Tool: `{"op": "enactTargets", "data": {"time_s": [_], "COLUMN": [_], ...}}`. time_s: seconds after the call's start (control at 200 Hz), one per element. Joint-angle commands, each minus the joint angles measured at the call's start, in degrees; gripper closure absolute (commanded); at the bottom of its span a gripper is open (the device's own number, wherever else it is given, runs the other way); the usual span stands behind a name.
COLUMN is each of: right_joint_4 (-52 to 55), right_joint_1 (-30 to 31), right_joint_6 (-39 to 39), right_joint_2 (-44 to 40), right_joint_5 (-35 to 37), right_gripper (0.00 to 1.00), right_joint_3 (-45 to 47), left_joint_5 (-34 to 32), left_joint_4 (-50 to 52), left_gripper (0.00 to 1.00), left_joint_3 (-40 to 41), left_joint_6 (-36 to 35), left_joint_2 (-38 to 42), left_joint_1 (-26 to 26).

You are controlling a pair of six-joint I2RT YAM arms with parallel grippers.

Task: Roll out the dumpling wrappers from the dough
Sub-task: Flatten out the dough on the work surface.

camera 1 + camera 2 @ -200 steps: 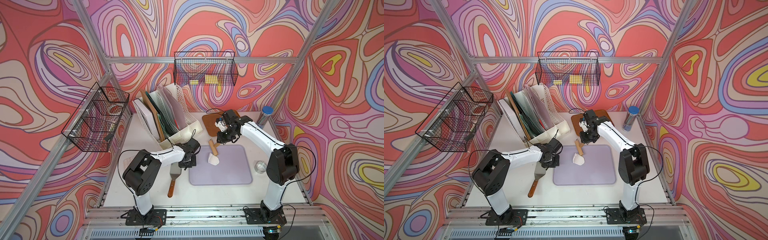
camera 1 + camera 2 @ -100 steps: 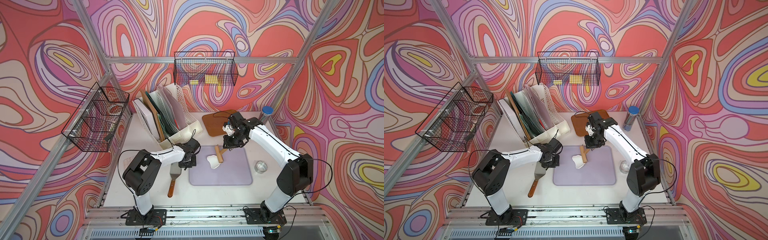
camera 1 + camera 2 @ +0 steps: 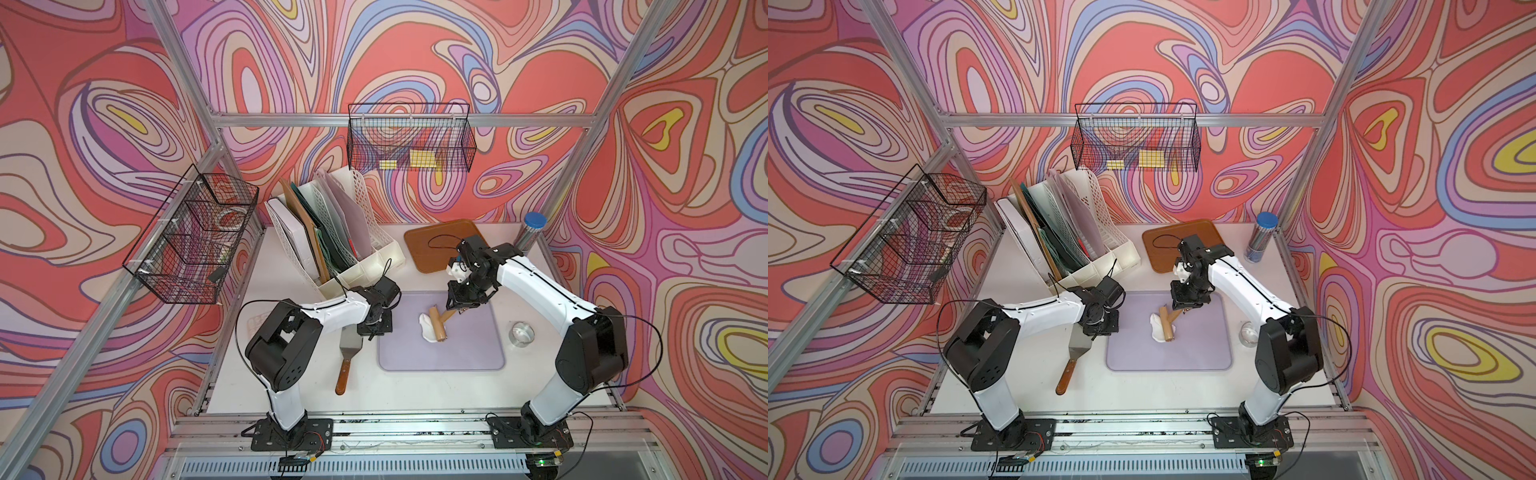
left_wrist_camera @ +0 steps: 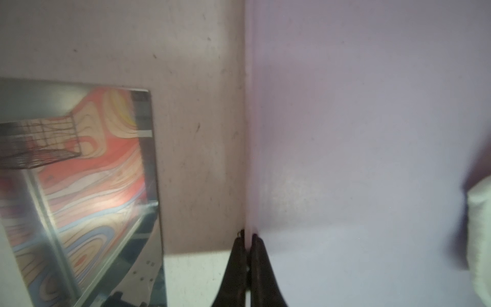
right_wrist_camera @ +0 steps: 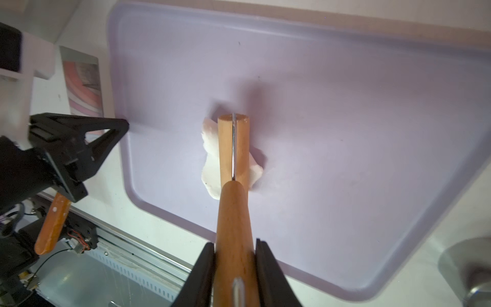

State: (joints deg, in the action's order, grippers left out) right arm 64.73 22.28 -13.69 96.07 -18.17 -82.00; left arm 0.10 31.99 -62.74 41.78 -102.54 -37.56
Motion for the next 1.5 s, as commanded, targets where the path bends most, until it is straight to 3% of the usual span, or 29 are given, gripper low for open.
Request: {"op": "enactTargets", "data": {"time_s": [0.0, 0.31, 0.476, 0.561, 0.826, 1.277, 1.387, 1.497], "right_joint_4": [-4.8, -3.5, 3.4, 4.9, 6.4, 13.9, 14.7, 11.6], "right_joint_1": [0.5, 0.4, 0.2, 0.3, 0.3, -0.4, -0.4, -0.5], "right_joint_6": [-1.8, -1.2, -0.6, -0.6, -3.4, -8.2, -8.5, -5.6], "right_joint_2": [-0.1, 0.6, 2.2, 3.1, 7.9, 13.3, 13.2, 10.1], "right_joint_5": [-5.7, 3.1, 14.2, 16.6, 24.0, 43.6, 45.0, 38.8], "right_gripper": [1.0, 1.0, 1.0, 1.0, 1.0, 1.0, 1.0, 1.0], "right_joint_3": [1.5, 2.9, 1.7, 2.8, 4.9, 3.8, 2.9, 1.6], "left_joint_5": [-0.1, 0.4, 0.0, -0.1, 0.1, -0.2, 0.1, 0.3], "left_joint_4": [0.3, -0.1, -0.1, -0.4, -0.8, -1.3, -1.6, -1.7], "left_gripper": [1.0, 1.0, 1.0, 1.0, 1.0, 1.0, 1.0, 1.0], "left_joint_3": [-0.7, -0.4, 0.1, 0.6, 1.2, 2.5, 2.7, 2.7], "left_joint_6": [-0.2, -0.2, -0.1, 0.0, 0.3, 0.5, 0.5, 0.5], "left_joint_2": [-0.6, -0.6, -0.2, 0.1, 0.2, 0.9, 0.9, 0.8], "left_joint_1": [0.1, 0.0, 0.0, 0.0, 0.0, 0.4, 0.4, 0.4]}}
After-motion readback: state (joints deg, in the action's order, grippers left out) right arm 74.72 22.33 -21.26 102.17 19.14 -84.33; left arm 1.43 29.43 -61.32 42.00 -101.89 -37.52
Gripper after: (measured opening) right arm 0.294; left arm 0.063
